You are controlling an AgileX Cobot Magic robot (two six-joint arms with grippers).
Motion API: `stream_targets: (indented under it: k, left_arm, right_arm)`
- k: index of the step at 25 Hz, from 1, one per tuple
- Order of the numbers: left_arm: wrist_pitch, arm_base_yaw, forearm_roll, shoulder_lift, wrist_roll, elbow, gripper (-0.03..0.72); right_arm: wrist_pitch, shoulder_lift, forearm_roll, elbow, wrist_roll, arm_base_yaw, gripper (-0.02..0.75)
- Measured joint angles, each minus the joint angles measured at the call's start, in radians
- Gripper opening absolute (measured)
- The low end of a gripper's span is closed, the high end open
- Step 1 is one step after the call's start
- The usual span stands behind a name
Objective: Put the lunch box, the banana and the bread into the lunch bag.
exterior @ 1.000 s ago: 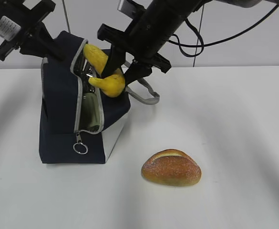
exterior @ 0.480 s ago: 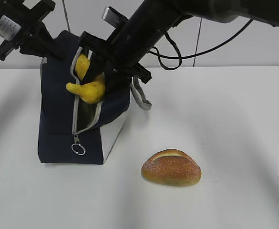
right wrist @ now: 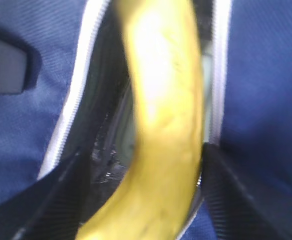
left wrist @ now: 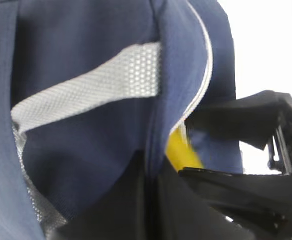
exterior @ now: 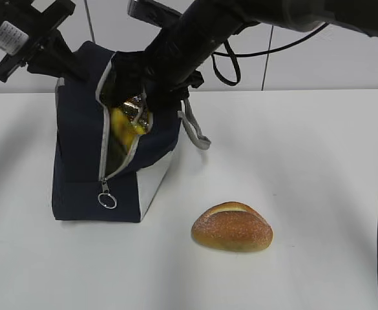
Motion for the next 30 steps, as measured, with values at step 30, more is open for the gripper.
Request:
stream_targets:
  k: [30]
  left_arm:
    - [0.000,0.000,0.004,0.000,0.019,0.000,-0.003]
  right_arm:
    - [0.258,-0.348,-0.542,0.350,-0.149,0.000,0.564]
